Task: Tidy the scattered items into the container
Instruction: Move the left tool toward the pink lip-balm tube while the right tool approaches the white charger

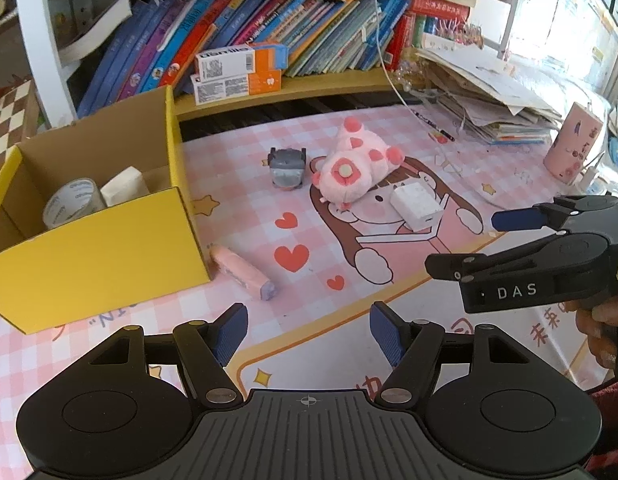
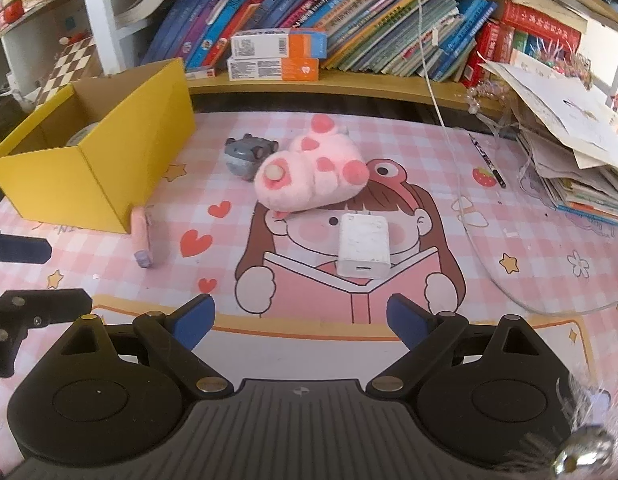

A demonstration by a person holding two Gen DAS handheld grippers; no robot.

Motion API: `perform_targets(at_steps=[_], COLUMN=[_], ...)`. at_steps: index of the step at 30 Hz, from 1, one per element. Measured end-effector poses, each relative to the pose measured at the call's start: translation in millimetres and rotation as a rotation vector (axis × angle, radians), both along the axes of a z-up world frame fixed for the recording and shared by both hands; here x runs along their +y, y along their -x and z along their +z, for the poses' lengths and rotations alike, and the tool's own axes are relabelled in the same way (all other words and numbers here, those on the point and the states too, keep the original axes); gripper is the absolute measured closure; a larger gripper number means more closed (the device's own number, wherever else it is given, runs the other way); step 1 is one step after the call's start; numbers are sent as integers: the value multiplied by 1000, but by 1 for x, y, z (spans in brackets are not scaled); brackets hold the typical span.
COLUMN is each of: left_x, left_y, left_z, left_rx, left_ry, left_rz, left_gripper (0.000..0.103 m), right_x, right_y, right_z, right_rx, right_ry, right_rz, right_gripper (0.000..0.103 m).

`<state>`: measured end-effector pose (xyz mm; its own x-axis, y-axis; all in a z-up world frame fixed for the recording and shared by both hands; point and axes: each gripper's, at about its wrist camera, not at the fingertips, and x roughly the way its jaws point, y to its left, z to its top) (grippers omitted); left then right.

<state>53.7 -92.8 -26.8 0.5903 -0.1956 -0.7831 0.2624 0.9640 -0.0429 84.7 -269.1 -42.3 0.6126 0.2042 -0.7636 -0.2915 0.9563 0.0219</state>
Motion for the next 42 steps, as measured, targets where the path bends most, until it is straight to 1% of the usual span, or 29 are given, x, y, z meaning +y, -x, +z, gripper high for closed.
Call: perform_targets(at_steps=[11,21,31,35,36,40,42], left_x=[-14,-19,-17,-16,-16,-16,-17], left_y=[-13,-20,-26,-28,-29,-32,-35], left_z=[-9,-16,-22,-25,-25,-28,-29], left_rx=[12,6,27,39,40,39,35], left_ry=[-35,-27,-13,-6,-5,-4,-6], left_rz=[-55,-87,-80,-71,-69,-64,-57], left_gripper=[34,34,35,37,42,45,50], right_x=[-13,-17,-18,-21,-22,-23,-22], right_y=[-11,-18,-23,-25,-26,-29,-30], right_z=[-12,-18,-23,-25,-25,-28,-29], right_rx=[20,33,51,50,51,55,54], right_ry=[3,-4,-2,1,2,6,7], right_rz=[-55,-82,-90,-98,-100,-102,-101], right_gripper=[10,10,10,10,10,12,13])
